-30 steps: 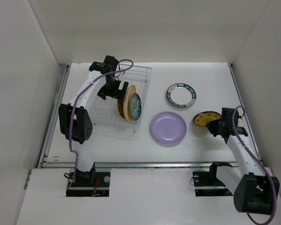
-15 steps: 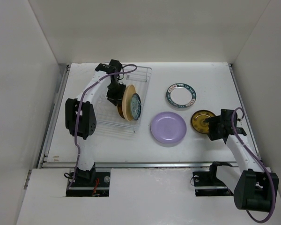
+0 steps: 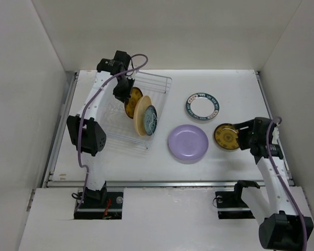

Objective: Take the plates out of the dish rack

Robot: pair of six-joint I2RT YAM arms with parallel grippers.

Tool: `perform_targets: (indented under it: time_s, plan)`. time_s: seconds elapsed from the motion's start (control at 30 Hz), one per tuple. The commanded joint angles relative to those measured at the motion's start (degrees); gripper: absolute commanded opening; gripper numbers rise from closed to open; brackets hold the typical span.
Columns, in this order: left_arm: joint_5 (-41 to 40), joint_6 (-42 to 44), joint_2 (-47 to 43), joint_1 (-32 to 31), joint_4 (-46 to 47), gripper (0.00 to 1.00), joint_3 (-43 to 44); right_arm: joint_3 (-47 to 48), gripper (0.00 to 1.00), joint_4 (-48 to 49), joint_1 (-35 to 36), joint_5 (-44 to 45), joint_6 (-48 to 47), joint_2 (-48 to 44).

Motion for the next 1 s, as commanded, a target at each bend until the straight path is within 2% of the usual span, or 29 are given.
perform_targets:
  time_s: [0.0, 0.07, 0.1, 0.13, 0.2, 0.23, 0.27, 0.33, 0.47, 0.57, 0.6, 0.67, 0.7, 0.83, 0.97]
  plan:
    - [-0.32, 0.69, -6.29, -0.19, -2.27, 0.0, 5.93, 6.12, 0.73, 1.14, 0.17, 0.51, -8.63, 0.93]
    - [-1.56, 0.69, -6.81, -0.19, -2.27, 0.0, 9.17, 9.1, 0.73, 3.5, 0.7, -1.24, -13.47, 1.99]
    - [-2.87, 0.69, -7.34, -0.19, -2.27, 0.0, 11.71, 10.68, 0.73, 4.82, 2.09, -4.12, -18.72, 2.77]
    - [-3.58, 0.69, -7.34, -0.19, -2.27, 0.0, 11.74, 10.7, 0.76, 6.49, 2.11, -4.15, -21.64, 2.78]
    - [-4.73, 0.69, -9.61, -0.19, -1.13, 0.0, 14.46, 12.8, 0.81, 12.11, 3.69, -12.29, -27.18, 5.05]
    - [-6.04, 0.69, -10.67, -0.19, 1.4, 0.0, 14.46, 13.77, 0.88, 13.52, 4.3, -15.54, -31.73, 6.2]
    - [-7.01, 0.69, -11.81, -0.19, 2.99, 0.0, 14.46, 15.08, 0.92, 14.49, 5.87, -21.49, -33.61, 7.6]
    - [-8.85, 0.69, -15.06, -0.19, 7.9, 0.0, 14.46, 20.09, 1.0, 15.12, 8.07, -25.4, -37.82, 12.7]
    - [-9.05, -0.62, -18.59, -0.19, 12.49, 0.0, 13.94, 27.21, 1.0, 18.27, 14.14, -31.2, -40.22, 18.86]
    - [-2.3, -1.68, -18.59, -0.19, 10.75, 0.0, 17.97, 31.17, 1.0, 24.33, 17.92, -36.65, -40.22, 22.11]
    - [5.47, -2.55, -18.59, -0.19, 10.22, 0.0, 17.98, 32.22, 1.0, 25.65, 18.8, -37.54, -39.61, 23.08]
    - [14.47, -3.79, -17.98, -0.19, 9.69, 0.0, 15.61, 35.56, 1.0, 28.73, 21.44, -38.77, -38.99, 26.15]
    - [22.52, -3.79, -17.19, -0.19, 9.17, 0.0, 14.56, 36.88, 1.0, 28.74, 22.23, -39.3, -38.99, 27.29]
    - [34.34, -4.5, -16.57, -1.42, 9.16, 0.0, 8.06, 41.89, 1.0, 30.67, 26.01, -40.35, -38.46, 32.74]
    - [39.91, -3.36, -15.87, -1.95, 9.16, 0.0, 5.51, 43.66, 1.0, 31.38, 29.35, -38.96, -37.32, 37.14]
